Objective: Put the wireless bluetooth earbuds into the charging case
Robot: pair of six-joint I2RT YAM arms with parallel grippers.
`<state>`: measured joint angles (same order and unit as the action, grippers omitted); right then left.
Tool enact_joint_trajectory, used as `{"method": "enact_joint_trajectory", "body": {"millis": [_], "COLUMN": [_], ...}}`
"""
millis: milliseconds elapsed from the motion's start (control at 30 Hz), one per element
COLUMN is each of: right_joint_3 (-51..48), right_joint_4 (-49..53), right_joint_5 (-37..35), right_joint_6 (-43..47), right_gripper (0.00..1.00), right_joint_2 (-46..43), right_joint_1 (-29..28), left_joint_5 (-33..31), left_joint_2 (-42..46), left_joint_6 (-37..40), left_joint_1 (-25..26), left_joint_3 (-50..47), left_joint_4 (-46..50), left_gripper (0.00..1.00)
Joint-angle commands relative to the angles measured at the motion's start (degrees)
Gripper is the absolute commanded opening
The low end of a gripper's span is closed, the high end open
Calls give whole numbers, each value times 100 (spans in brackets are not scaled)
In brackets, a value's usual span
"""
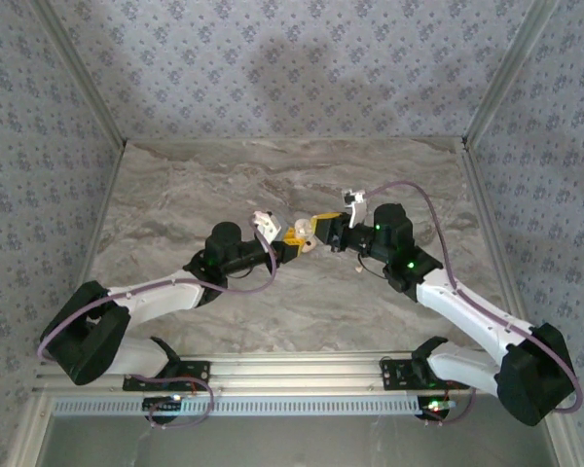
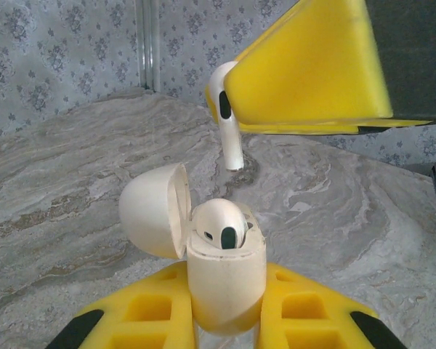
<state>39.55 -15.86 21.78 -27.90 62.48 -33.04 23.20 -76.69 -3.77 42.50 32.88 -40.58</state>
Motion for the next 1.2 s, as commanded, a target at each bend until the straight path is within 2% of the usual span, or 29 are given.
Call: {"method": "enact_joint_trajectory", "body": {"millis": [0,533,1167], "right_joint_3": [-50,-58,-192], "right_joint_4": [-209,-93,12], "right_joint_5": [99,-34,403], "right_joint_6": [-112,16,52], "right_gripper": [22,22,22], "right_joint_2": [3,33,-95], "right_joint_1": [-61,-203,-203], "left_joint_5": [115,150,198], "left_joint_2": [87,321,435], "left_joint_6": [-71,-56,32], "left_joint_1": [24,27,23], "left_joint_3": [175,166,95], "left_joint_4": [-292,-399,-495], "left_gripper": [10,10,10]}}
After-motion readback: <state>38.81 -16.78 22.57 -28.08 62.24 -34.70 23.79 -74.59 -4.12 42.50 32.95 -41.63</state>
